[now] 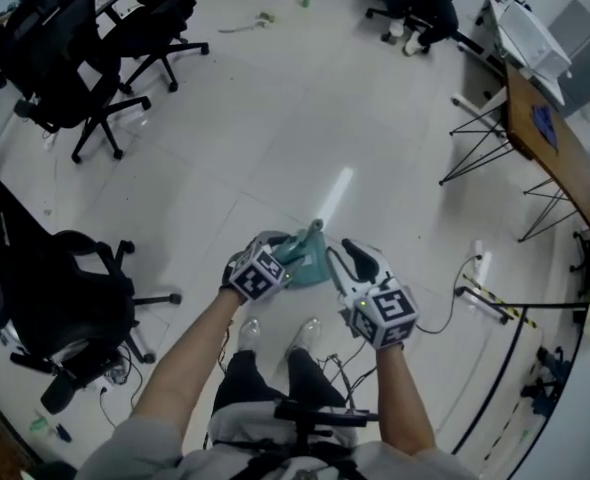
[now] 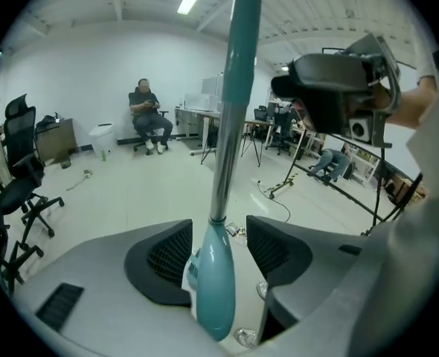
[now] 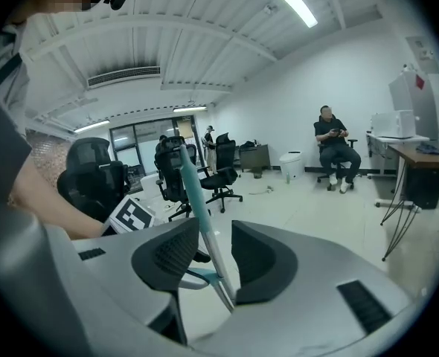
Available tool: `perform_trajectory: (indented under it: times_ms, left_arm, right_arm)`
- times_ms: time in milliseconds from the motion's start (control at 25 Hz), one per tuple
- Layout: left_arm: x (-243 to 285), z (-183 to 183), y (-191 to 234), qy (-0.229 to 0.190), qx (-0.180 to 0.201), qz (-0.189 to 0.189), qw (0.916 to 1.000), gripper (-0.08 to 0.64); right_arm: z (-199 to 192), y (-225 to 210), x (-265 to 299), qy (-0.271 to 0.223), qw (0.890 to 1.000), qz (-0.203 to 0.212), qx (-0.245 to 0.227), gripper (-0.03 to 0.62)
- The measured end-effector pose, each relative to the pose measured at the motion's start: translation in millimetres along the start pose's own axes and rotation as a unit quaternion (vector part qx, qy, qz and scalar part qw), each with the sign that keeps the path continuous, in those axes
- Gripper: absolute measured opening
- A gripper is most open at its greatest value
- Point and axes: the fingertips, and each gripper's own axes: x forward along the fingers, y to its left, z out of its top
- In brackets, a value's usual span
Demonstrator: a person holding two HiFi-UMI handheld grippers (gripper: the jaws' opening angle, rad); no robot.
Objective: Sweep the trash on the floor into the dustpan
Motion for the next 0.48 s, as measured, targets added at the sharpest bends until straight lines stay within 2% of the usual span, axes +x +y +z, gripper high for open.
perform_trajectory:
  times_ms: [200,400,480]
  left_arm:
    - [24,-16,8,0.05,0.01,-0.007,0.9987,0.233]
    - [38,-10,3,0.052,0.006,-0.041,0.9978,0.232]
    - [42,-16,0,0.061,0.005,-0.045,0.9971,0.191]
  right_arm:
    - [-10,-12,5,0.017,1.0,0.002,0.009,0.143]
    - [-21,-21,13,0.036,0.999,0.004,0.002,0.143]
    - [-23,-23,16,0.037,0.999,0.007,0.003,0.143]
